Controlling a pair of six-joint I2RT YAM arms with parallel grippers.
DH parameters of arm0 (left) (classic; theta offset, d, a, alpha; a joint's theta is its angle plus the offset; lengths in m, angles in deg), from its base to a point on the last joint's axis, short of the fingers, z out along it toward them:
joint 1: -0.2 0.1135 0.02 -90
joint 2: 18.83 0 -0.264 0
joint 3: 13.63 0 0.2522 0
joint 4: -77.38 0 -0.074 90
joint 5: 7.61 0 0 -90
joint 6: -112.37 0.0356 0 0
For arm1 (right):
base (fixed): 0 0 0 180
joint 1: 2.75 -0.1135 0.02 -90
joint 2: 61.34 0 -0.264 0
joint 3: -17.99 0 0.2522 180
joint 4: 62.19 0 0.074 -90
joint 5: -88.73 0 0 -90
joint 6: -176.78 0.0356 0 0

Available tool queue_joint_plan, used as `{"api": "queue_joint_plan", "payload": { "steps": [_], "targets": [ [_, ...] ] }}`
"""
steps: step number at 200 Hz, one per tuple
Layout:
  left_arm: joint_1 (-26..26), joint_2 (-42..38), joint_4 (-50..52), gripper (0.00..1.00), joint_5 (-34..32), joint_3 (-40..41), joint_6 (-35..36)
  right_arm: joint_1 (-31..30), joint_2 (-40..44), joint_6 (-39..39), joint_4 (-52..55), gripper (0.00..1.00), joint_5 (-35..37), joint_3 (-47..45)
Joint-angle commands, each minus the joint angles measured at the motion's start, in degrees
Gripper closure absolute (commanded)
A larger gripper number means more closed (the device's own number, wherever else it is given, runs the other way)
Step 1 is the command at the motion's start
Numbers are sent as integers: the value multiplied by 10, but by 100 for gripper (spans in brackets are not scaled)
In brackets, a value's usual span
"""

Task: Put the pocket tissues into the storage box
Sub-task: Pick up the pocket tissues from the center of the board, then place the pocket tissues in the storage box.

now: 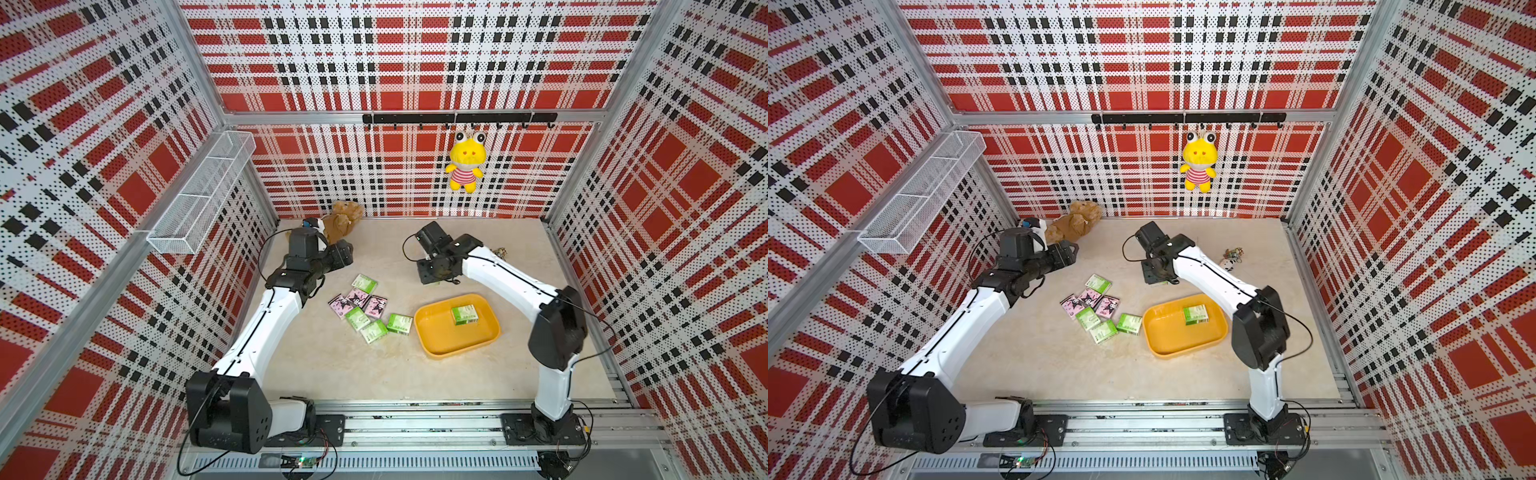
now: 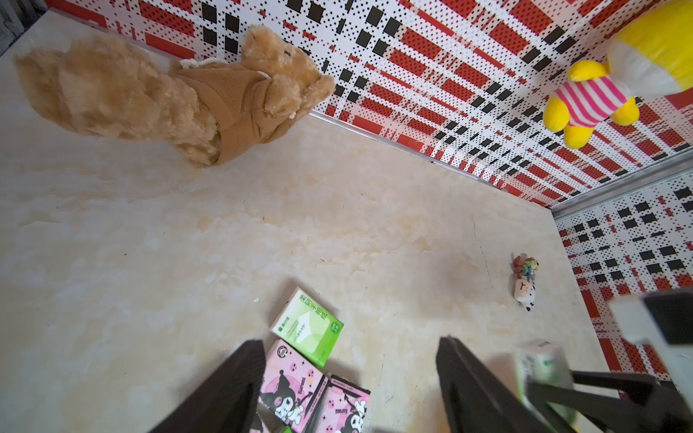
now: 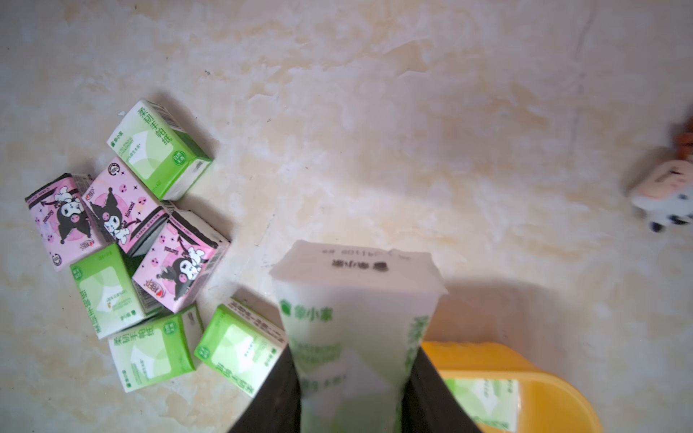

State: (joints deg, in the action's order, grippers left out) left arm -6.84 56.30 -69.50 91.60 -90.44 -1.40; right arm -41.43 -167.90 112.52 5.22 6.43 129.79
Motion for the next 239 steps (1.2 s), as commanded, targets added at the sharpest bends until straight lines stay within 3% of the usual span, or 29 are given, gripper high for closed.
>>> {"api": "queue_joint_plan", "payload": {
  "steps": [1,41,65,117,239],
  "targets": [
    [-6,5,0,21,7,-21,2,-3,55,-6,18,60,11,-73],
    [-20,11,1,21,0,-26,-1,-14,152,18,12,60,-7,-192],
    [-30,13,1,21,-7,-27,-3,-39,167,39,-8,60,-15,-244],
    [-38,9,1,21,-11,-25,-5,-74,111,54,-61,60,-27,-277],
    [-36,15,5,21,-19,-12,0,-78,18,34,-111,59,-45,-261]
  ]
}}
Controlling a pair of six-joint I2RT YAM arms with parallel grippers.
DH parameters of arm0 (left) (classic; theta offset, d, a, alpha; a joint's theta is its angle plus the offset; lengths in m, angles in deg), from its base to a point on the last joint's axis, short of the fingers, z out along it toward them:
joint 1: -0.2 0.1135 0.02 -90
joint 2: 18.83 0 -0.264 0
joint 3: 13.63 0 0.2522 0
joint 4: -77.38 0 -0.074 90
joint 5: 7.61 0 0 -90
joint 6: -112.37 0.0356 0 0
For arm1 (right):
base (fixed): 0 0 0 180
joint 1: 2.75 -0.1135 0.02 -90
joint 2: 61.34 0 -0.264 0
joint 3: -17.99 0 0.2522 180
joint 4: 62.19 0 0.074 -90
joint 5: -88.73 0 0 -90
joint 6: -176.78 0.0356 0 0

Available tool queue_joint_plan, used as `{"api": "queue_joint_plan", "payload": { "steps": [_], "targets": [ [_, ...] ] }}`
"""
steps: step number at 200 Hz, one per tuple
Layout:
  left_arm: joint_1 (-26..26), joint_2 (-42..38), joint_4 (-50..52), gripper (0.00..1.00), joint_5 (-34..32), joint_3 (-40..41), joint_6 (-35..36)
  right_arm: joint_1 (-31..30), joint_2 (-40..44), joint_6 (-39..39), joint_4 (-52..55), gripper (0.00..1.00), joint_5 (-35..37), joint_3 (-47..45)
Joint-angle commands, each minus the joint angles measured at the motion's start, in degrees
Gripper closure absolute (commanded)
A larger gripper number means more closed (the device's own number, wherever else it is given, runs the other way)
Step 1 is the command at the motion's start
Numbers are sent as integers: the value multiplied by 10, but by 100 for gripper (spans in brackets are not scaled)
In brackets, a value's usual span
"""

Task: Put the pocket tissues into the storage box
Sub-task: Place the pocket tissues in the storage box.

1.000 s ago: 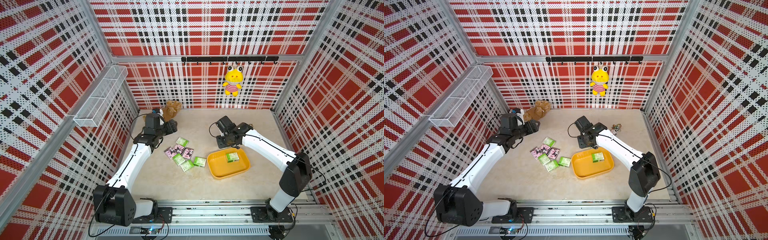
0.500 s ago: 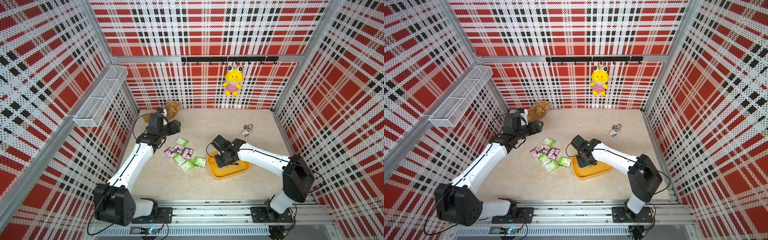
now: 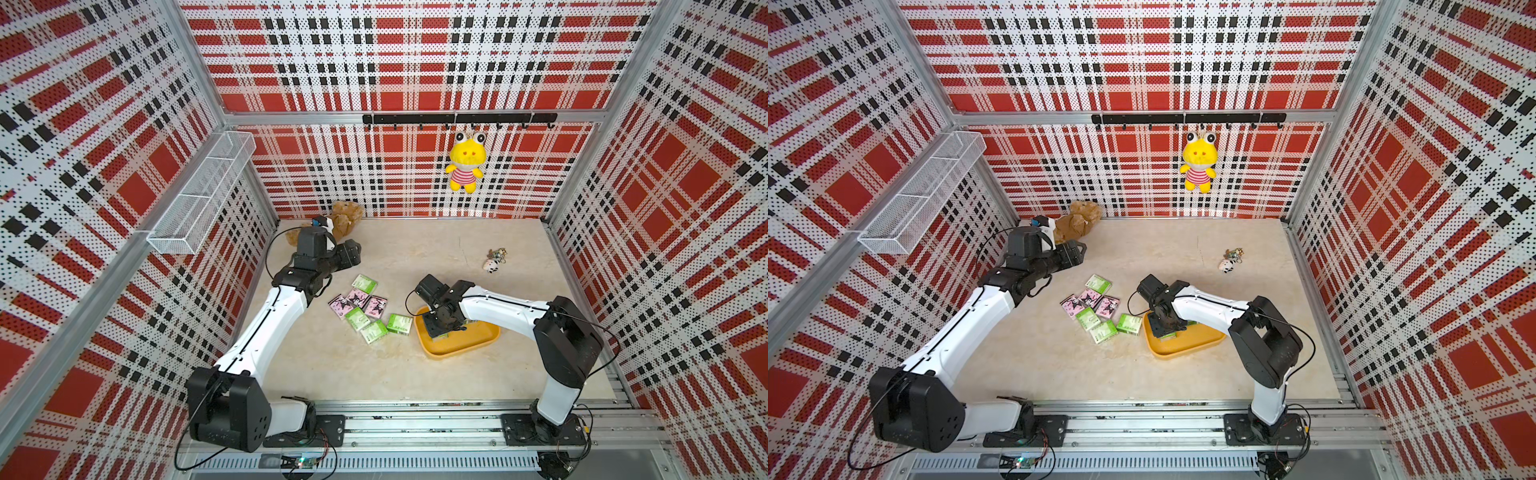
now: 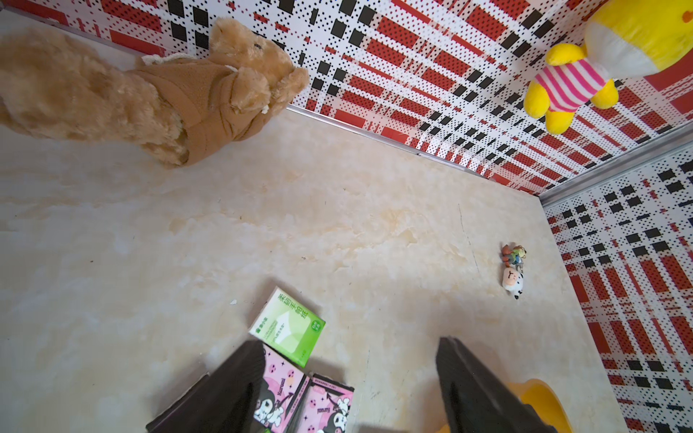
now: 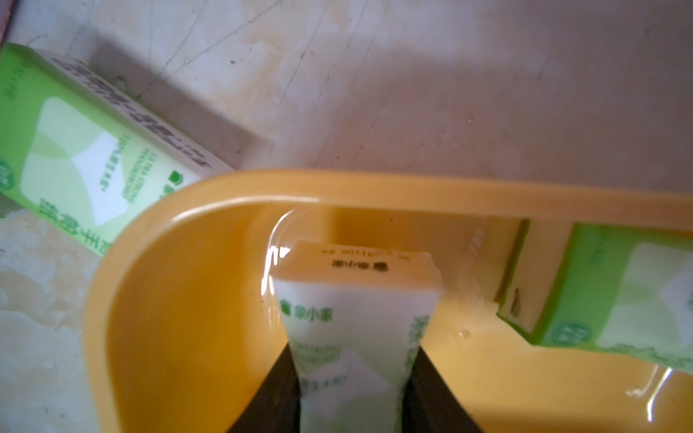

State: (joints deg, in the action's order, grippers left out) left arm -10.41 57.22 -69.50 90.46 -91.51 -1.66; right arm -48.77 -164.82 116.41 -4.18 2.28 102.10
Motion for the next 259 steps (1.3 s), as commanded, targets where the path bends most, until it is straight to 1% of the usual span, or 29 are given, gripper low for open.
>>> {"api": "queue_joint_plan", "payload": {
  "steps": [1,43,96,120,158,189,259],
  "targets": [
    [0,6,5,21,-7,-1,3,-4,-13,-4,-17,59,-3,17],
    [-1,8,5,21,-9,-2,8,-4,-44,-13,-16,58,-7,43],
    [9,8,5,21,-5,1,12,-4,-61,-11,-26,54,-18,40],
    [9,12,5,21,-4,0,13,-4,-64,-11,-31,52,-24,43],
    [7,17,6,21,0,0,14,-5,-71,-10,-30,44,-31,55],
    [7,17,8,21,0,-2,16,-5,-63,-7,-27,38,-29,56],
    [7,16,9,21,4,-8,16,-5,-19,-29,42,33,9,101]
  ]
}}
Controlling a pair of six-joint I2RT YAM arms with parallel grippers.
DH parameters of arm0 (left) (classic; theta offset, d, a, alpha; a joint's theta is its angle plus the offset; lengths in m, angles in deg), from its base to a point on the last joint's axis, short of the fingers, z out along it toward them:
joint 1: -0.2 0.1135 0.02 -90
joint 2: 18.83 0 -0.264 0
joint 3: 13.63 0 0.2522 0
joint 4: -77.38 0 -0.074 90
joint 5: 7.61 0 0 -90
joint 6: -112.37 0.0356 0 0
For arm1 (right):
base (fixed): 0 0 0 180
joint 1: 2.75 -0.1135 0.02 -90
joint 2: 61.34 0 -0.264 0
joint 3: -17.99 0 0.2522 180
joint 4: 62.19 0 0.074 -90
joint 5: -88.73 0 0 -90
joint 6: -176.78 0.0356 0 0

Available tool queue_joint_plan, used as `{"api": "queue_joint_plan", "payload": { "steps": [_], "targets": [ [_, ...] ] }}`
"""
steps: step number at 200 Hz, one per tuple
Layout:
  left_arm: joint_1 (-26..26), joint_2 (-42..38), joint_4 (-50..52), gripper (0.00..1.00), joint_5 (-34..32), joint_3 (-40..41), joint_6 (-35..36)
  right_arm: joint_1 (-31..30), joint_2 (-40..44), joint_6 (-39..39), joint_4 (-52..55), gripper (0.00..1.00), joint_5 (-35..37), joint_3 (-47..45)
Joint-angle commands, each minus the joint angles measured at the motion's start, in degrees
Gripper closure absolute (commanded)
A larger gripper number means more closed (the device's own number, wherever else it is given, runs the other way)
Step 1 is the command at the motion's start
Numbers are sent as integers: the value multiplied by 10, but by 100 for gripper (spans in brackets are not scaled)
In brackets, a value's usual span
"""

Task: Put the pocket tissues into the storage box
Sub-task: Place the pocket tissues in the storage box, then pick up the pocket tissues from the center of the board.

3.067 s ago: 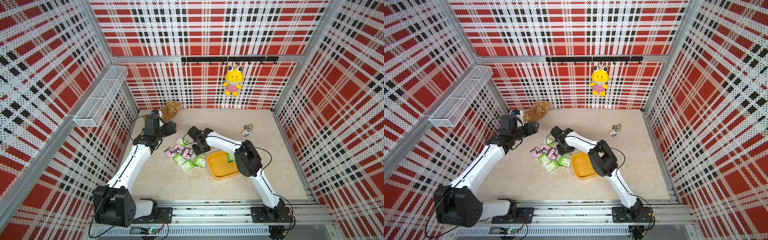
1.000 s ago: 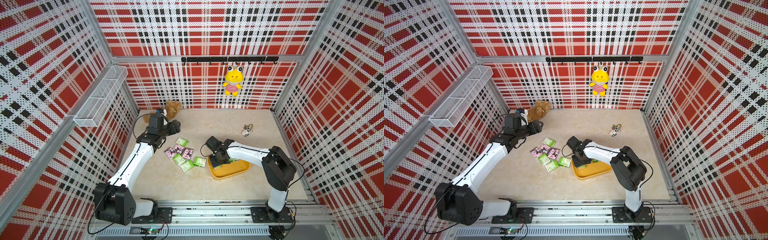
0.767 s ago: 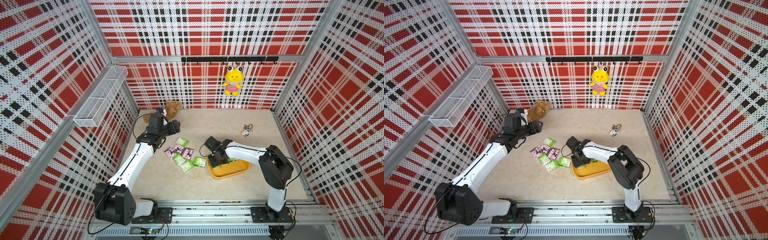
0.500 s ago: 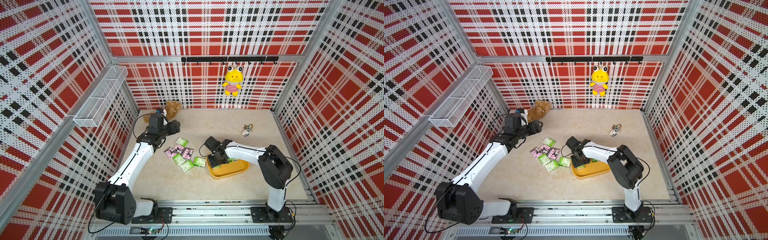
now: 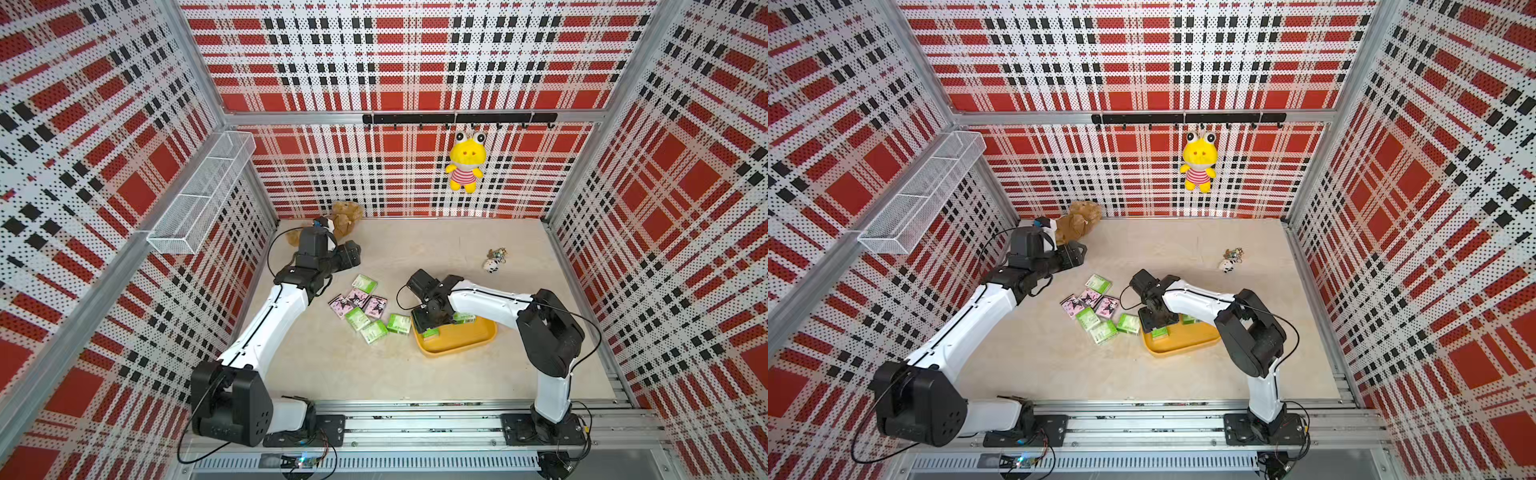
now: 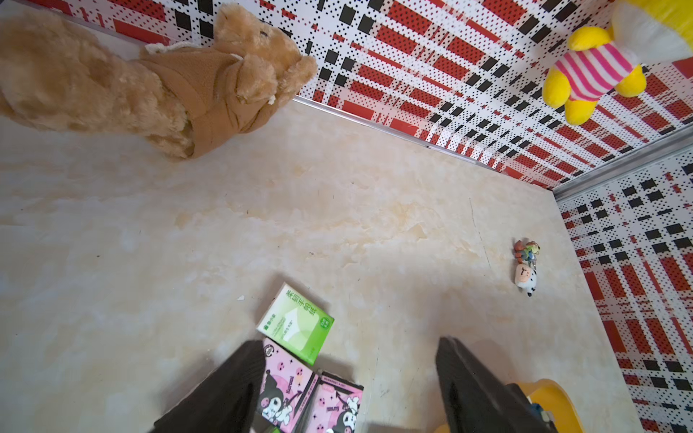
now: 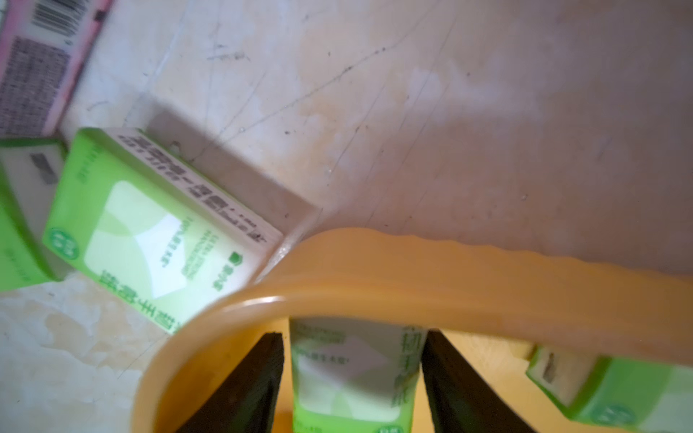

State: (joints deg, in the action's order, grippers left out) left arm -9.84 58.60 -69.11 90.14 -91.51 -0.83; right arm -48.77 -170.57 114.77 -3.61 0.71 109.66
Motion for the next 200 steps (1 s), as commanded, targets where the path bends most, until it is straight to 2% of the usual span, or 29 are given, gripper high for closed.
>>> {"api": "queue_joint_plan", "payload": {
  "steps": [1,46,66,100,137,200],
  "targets": [
    [1,3,6,21,7,-9,8,-5,39,-13,38,32,26,26],
    [1,-3,6,21,6,-9,7,2,95,-74,50,26,58,66],
    [1,-3,8,21,5,-9,7,2,97,-144,30,24,29,99],
    [-8,-6,11,21,-2,-12,6,-3,21,-257,55,23,-65,208],
    [-3,-15,13,21,-6,-3,10,-13,-70,-330,128,21,-60,288],
    [3,-13,12,21,-2,5,16,-48,-155,-358,181,18,-31,342]
  ]
}}
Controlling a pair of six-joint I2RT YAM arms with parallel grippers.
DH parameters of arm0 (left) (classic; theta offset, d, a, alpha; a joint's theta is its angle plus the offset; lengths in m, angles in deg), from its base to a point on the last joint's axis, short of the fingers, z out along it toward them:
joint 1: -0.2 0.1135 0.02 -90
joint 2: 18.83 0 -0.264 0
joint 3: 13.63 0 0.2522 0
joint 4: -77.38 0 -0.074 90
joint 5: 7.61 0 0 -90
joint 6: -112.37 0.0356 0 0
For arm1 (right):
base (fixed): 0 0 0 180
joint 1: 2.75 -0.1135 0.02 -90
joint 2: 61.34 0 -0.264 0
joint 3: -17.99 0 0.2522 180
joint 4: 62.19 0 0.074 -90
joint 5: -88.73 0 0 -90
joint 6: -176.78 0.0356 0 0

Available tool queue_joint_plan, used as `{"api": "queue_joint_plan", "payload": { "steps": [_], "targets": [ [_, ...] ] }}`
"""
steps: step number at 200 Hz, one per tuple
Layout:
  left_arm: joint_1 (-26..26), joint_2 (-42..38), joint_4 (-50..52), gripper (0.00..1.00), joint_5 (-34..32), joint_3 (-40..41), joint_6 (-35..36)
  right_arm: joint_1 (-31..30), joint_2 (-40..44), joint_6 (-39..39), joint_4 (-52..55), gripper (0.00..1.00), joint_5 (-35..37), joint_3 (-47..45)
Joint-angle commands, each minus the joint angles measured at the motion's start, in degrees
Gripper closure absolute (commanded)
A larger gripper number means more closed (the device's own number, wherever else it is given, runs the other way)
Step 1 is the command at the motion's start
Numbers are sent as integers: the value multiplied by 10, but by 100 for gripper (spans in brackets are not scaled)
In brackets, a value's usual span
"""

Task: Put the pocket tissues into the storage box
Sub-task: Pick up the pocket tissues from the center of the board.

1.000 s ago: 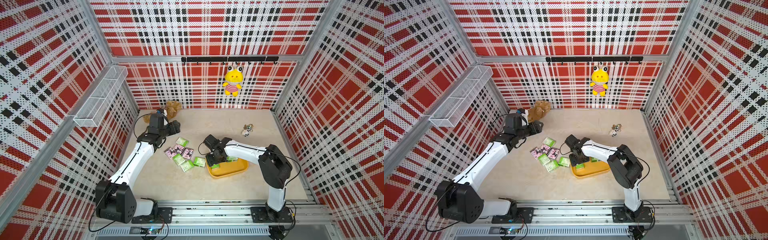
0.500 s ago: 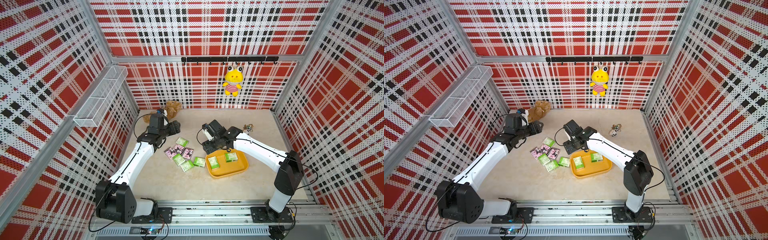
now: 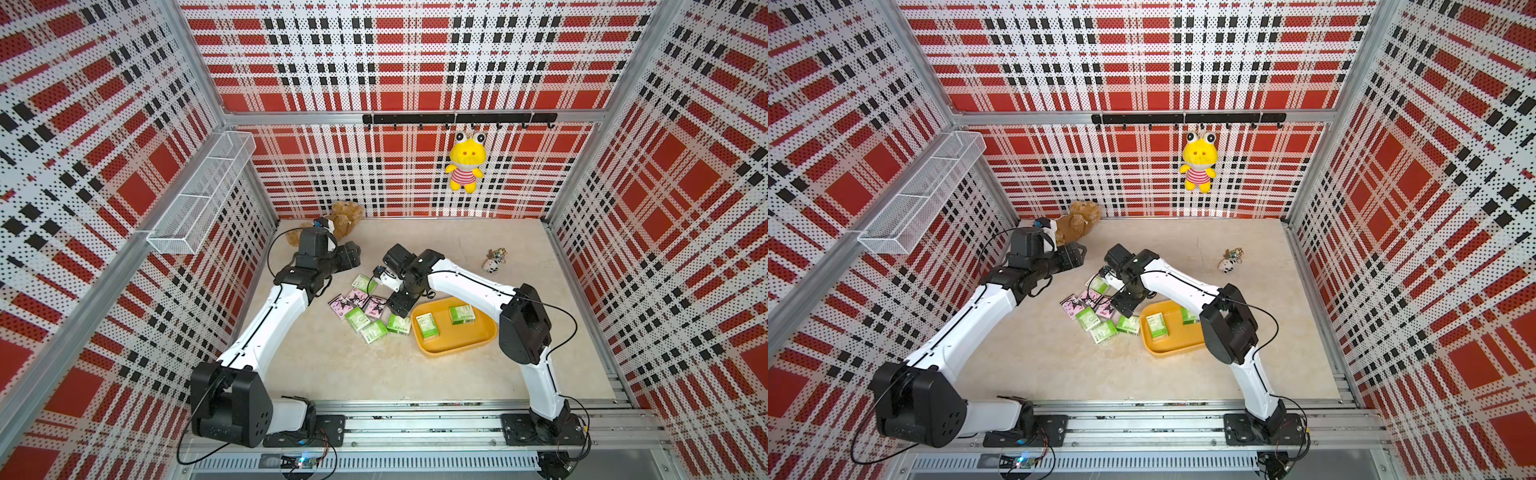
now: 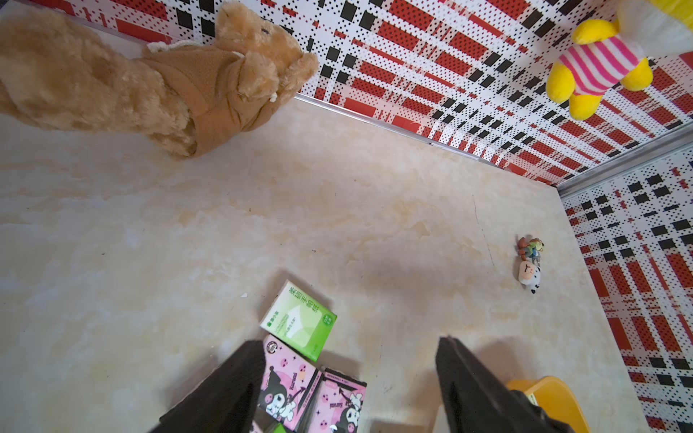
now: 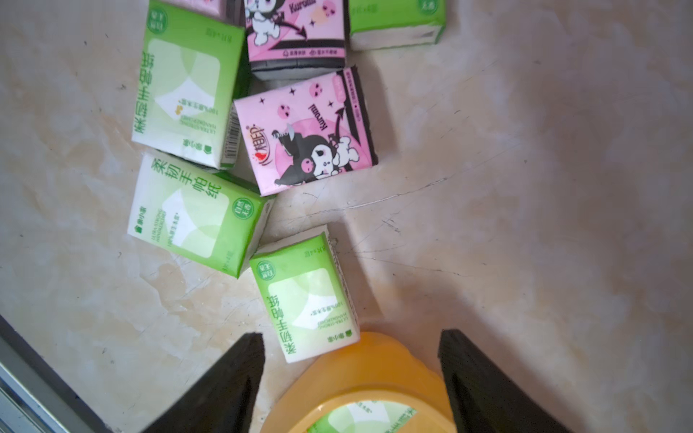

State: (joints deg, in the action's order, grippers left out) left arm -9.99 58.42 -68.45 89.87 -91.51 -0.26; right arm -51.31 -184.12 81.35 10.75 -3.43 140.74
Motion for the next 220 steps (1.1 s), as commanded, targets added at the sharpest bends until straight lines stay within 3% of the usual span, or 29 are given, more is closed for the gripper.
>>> {"api": "queue_joint_plan", "payload": {
  "steps": [1,158,220],
  "targets": [
    [5,-11,6,21,1,6,10,-23,-20,-25,37,18,10,32],
    [15,-16,8,21,6,13,13,-42,-90,-35,68,17,15,32],
    [16,-12,10,21,7,9,13,-41,-98,-33,65,22,16,32]
  ]
}}
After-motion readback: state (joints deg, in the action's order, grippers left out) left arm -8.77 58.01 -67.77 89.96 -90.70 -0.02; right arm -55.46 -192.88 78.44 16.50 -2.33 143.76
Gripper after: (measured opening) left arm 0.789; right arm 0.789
